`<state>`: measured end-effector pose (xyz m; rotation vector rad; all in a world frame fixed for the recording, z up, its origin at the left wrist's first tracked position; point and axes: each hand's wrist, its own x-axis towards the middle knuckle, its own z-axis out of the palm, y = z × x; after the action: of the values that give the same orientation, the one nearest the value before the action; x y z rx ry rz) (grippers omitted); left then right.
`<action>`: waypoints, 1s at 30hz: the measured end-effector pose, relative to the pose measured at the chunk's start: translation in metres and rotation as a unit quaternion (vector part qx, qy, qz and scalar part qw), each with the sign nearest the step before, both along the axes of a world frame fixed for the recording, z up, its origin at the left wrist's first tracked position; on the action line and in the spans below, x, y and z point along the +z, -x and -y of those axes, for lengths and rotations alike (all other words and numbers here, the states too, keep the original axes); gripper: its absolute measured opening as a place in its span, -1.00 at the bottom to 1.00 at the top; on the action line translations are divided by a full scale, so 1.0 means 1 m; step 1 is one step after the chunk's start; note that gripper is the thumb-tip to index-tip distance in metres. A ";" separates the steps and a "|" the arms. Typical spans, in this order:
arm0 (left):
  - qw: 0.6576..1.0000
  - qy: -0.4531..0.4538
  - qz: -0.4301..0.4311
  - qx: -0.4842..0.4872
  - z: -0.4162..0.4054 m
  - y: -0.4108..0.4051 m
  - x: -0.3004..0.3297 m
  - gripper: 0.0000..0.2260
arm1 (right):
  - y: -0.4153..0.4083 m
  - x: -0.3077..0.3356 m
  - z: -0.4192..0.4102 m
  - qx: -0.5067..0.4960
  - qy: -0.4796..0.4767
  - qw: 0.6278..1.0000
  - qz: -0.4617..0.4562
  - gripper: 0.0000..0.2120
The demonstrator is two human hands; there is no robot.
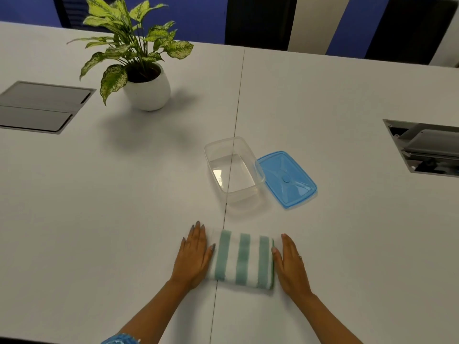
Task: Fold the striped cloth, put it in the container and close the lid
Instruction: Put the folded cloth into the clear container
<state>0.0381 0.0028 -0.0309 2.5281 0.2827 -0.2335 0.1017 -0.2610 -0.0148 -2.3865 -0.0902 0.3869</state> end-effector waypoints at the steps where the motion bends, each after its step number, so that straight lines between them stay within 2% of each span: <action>1: 1.000 0.004 -0.004 0.021 -0.005 -0.004 0.002 -0.24 | -0.006 0.004 0.000 -0.025 -0.012 1.000 0.009 -0.48; 3: 0.999 0.001 -0.008 0.050 -0.015 -0.016 0.009 -0.19 | -0.022 0.013 -0.006 -0.082 -0.037 0.996 0.030 -0.53; 8: 0.995 0.017 -0.010 0.097 -0.034 -0.058 0.035 -0.43 | -0.073 0.048 -0.035 -0.174 -0.116 0.977 0.032 -0.59; 10: 0.993 0.033 0.000 0.114 -0.038 -0.078 0.046 -0.44 | -0.095 0.059 -0.051 -0.189 -0.162 0.968 -0.009 -0.55; 16: 0.983 0.103 0.014 0.151 -0.046 -0.135 0.066 -0.44 | -0.137 0.076 -0.100 -0.193 -0.249 0.928 -0.200 -0.22; 21: 0.972 0.153 0.011 0.179 -0.051 -0.176 0.069 -0.44 | -0.147 0.076 -0.128 -0.190 -0.269 0.907 -0.261 -0.14; 27: 0.954 0.196 0.010 0.225 -0.058 -0.205 0.071 -0.45 | -0.156 0.062 -0.135 -0.233 -0.280 0.899 -0.244 -0.27; 30: 0.944 0.207 0.013 0.258 -0.070 -0.213 0.069 -0.45 | -0.165 0.061 -0.125 -0.231 -0.254 0.915 -0.209 -0.42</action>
<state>0.2508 0.0729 0.0385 1.9592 0.7824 -0.0418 0.2672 -0.1356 0.0459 -1.6961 0.5038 0.5555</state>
